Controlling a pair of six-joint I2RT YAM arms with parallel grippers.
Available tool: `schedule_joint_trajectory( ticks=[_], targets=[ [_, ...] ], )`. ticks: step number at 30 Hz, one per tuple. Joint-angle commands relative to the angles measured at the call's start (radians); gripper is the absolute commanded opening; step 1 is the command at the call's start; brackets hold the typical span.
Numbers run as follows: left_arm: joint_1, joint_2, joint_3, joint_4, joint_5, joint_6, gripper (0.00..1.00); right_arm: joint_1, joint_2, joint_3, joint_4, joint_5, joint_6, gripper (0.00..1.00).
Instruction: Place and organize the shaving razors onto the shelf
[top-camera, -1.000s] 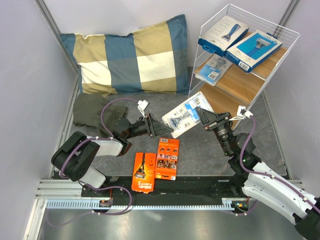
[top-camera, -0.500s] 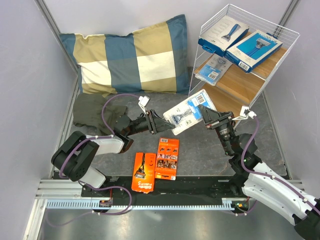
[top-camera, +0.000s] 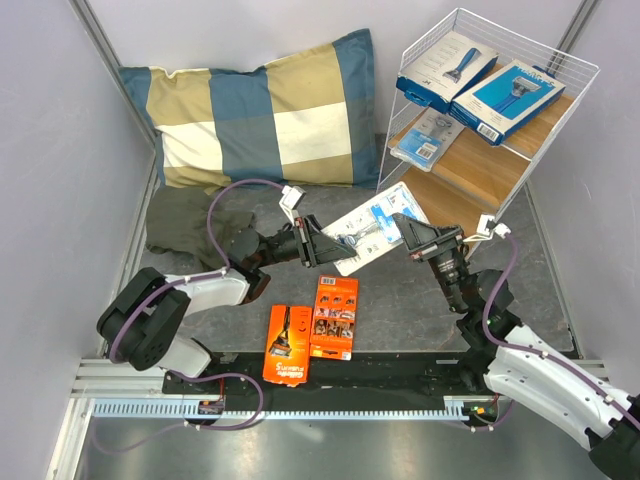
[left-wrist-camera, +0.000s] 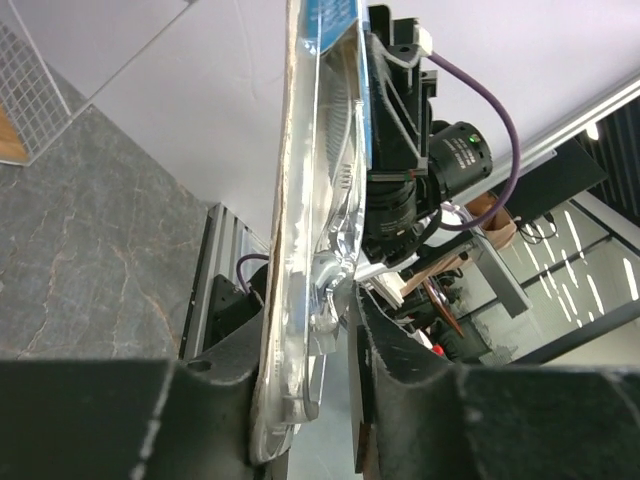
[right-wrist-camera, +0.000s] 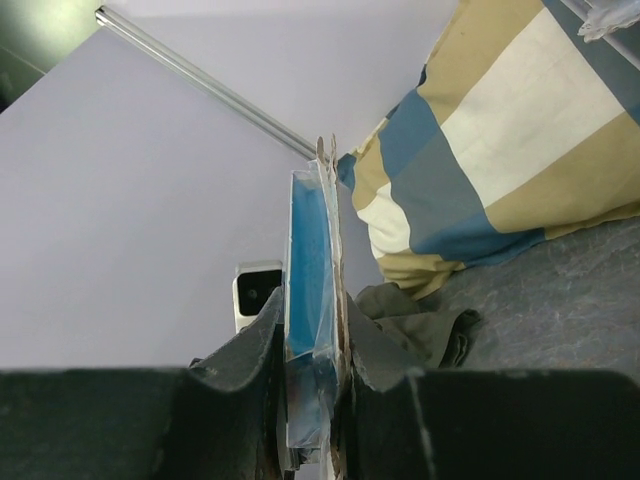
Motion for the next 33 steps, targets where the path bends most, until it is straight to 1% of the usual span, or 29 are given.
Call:
schedule_joint_trajectory(
  ticks=[1, 5, 7, 9, 10, 13, 14, 15, 16, 18, 19, 21, 22, 24, 25, 26, 27, 30, 33],
  targets=[
    [-0.004, -0.036, 0.038, 0.368, 0.013, -0.011, 0.22, 0.004, -0.021, -0.017, 0.025, 0.002, 0.009, 0.13],
    [-0.004, -0.033, 0.026, 0.368, 0.015, -0.014, 0.21, 0.004, -0.050, -0.023, 0.013, 0.027, 0.006, 0.13],
    [-0.003, -0.028, 0.025, 0.368, 0.019, -0.014, 0.11, 0.004, -0.067, -0.024, 0.007, 0.038, 0.003, 0.13],
    [-0.003, -0.025, 0.023, 0.367, 0.023, -0.015, 0.08, 0.004, -0.080, -0.024, -0.005, 0.044, 0.001, 0.13],
    [-0.004, -0.022, 0.023, 0.365, 0.024, -0.015, 0.03, 0.004, -0.083, -0.026, -0.008, 0.047, -0.002, 0.13],
    [-0.004, -0.016, 0.026, 0.355, 0.038, -0.015, 0.02, 0.004, -0.095, -0.024, -0.016, 0.053, -0.005, 0.14],
    [-0.004, -0.015, 0.026, 0.351, 0.039, -0.015, 0.02, 0.004, -0.098, -0.024, -0.018, 0.058, -0.003, 0.15],
    [-0.004, -0.013, 0.025, 0.347, 0.039, -0.011, 0.02, 0.003, -0.098, -0.023, -0.024, 0.058, -0.008, 0.19],
    [-0.004, -0.013, 0.025, 0.336, 0.039, -0.009, 0.02, 0.004, -0.100, -0.015, -0.033, 0.061, -0.008, 0.31],
    [-0.004, -0.015, 0.026, 0.321, 0.033, -0.002, 0.02, 0.004, -0.098, -0.009, -0.053, 0.065, -0.008, 0.42],
    [-0.004, -0.013, 0.025, 0.304, 0.024, 0.000, 0.02, 0.003, -0.100, -0.007, -0.058, 0.062, -0.008, 0.51],
    [-0.004, -0.010, 0.025, 0.295, 0.013, 0.004, 0.02, 0.003, -0.109, -0.007, -0.068, 0.064, -0.009, 0.59],
    [-0.004, -0.009, 0.026, 0.281, 0.003, 0.004, 0.02, 0.003, -0.112, -0.006, -0.073, 0.065, -0.014, 0.68],
    [-0.004, -0.001, 0.028, 0.278, -0.008, 0.004, 0.02, 0.004, -0.127, -0.001, -0.103, 0.073, -0.020, 0.75],
    [-0.004, 0.002, 0.031, 0.278, -0.019, 0.004, 0.02, 0.004, -0.135, 0.005, -0.116, 0.076, -0.031, 0.82],
    [-0.004, 0.005, 0.032, 0.278, -0.022, 0.001, 0.02, 0.004, -0.152, 0.009, -0.130, 0.078, -0.038, 0.85],
    [-0.004, 0.014, 0.034, 0.278, -0.031, -0.005, 0.02, 0.003, -0.159, 0.020, -0.168, 0.090, -0.046, 0.91],
    [-0.004, 0.036, 0.045, 0.281, -0.037, -0.017, 0.02, 0.004, -0.198, 0.043, -0.263, 0.113, -0.081, 0.98],
    [-0.004, 0.063, 0.058, 0.288, -0.048, -0.034, 0.02, 0.004, -0.241, 0.077, -0.361, 0.162, -0.126, 0.98]
  ],
)
